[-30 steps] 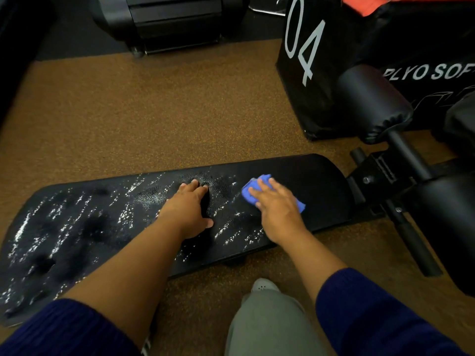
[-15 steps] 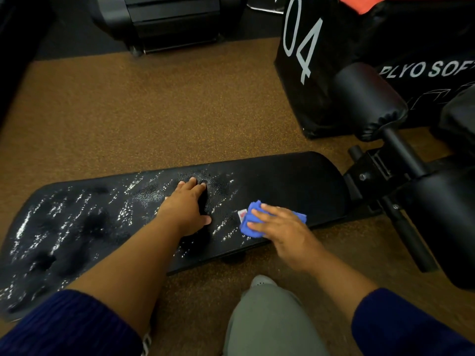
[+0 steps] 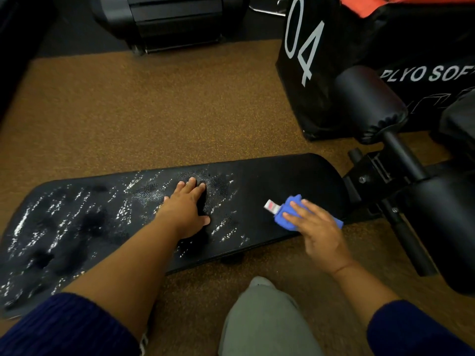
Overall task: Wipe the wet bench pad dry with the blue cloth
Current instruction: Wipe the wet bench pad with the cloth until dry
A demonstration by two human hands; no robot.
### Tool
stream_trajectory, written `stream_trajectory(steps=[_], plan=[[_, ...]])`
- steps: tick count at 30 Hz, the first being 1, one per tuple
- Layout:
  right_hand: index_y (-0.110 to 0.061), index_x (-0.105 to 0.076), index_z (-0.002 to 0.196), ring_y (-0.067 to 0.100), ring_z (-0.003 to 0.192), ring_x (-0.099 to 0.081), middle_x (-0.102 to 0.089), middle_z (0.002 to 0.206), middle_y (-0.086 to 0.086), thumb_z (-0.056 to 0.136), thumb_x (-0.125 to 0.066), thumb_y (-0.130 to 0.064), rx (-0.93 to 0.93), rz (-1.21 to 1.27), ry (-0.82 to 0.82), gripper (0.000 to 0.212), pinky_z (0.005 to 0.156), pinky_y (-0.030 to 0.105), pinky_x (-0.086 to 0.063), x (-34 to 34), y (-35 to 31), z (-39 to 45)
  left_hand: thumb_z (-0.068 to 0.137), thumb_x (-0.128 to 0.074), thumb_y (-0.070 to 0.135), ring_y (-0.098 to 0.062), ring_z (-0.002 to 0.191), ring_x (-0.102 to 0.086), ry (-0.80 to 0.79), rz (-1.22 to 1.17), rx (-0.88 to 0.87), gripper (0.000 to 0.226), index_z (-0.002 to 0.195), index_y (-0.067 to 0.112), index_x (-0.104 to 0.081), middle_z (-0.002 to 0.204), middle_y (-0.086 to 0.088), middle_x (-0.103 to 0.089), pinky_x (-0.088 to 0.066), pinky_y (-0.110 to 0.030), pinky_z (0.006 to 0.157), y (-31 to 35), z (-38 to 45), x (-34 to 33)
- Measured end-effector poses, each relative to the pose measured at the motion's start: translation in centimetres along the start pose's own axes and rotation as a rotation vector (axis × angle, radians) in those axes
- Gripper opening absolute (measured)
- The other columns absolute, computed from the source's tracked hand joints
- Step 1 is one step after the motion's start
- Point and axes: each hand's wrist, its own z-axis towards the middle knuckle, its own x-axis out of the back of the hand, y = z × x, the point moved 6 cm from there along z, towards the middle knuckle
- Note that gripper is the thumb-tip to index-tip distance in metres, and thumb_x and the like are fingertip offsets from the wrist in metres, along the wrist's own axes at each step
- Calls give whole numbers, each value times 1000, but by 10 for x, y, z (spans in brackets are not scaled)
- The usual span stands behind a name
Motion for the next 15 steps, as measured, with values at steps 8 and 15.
stream_trajectory(steps=[8,15], plan=[[-24,-55,126,17,134,-35,-47,138,-3,82,-48,-2,243,80,-110,49,110,36,-26,-23,-44,-13,83,-67,40,-20,149,8,11,-9,-5,92,153,28,-8,162,6,7,-13,-56,118,-2,1,0],[-18,-63,119,21,133,-38,-50,135,0,82,-40,-4,93,110,-2,46,111,40,-26,-29,-62,-14,84,-68,38,-20,149,9,12,-14,-1,92,153,29,-7,162,6,8,-11,-56,118,-2,2,-2]])
